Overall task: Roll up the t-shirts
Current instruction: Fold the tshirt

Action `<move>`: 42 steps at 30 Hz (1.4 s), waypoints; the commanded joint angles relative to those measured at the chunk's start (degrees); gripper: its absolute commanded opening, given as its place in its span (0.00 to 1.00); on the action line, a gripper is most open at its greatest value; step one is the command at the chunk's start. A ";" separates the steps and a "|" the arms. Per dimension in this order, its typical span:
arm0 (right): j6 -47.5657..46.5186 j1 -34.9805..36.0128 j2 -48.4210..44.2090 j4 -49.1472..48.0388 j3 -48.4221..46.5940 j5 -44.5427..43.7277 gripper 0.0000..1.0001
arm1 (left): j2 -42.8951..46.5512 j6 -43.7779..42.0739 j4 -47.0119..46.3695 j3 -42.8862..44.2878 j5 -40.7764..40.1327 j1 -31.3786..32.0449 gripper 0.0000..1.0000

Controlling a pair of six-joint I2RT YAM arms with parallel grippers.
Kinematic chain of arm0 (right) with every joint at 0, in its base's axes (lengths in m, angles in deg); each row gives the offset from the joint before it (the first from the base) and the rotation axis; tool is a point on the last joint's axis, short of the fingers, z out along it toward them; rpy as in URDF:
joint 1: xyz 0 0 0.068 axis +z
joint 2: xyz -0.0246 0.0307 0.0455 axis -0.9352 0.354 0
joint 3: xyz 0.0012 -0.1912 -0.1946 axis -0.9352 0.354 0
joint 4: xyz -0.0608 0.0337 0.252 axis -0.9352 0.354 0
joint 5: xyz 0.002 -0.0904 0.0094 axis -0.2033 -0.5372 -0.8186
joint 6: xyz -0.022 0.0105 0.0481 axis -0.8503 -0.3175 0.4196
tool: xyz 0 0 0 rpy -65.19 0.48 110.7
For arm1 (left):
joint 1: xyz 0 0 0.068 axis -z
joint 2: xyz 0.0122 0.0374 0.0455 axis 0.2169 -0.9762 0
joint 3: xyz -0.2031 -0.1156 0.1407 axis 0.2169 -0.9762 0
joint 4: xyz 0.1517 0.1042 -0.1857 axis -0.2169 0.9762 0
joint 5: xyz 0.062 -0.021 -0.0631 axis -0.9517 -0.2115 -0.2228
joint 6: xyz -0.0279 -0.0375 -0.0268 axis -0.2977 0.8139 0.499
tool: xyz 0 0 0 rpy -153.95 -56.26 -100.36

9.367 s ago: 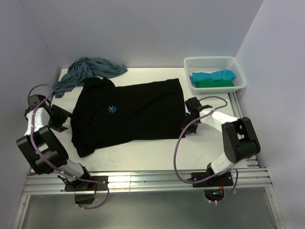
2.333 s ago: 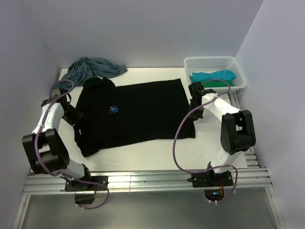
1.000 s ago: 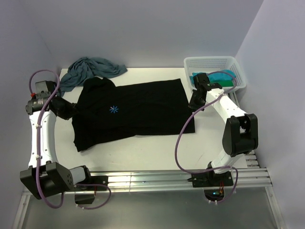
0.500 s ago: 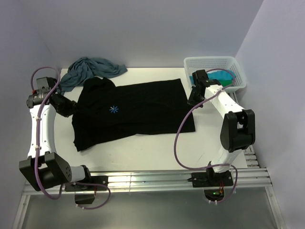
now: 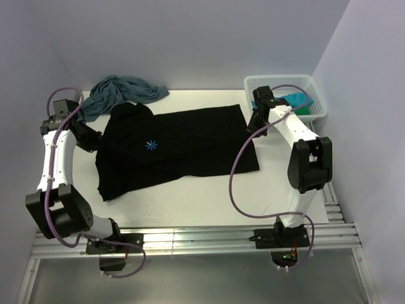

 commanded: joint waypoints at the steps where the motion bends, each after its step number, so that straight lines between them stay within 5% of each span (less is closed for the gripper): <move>1: -0.44 -0.47 1.17 0.68 -2.99 -1.14 0.00 | -1.33 -1.59 -2.39 2.74 -0.12 0.28 0.00; 19: -0.44 -0.47 1.44 0.68 -1.07 -0.71 0.00 | -6.00 -2.56 -3.54 3.53 -0.83 0.63 0.00; 42: -1.41 -0.47 -24.13 -1.26 21.61 -0.97 0.00 | 20.45 -0.98 2.26 -10.44 1.29 0.81 0.00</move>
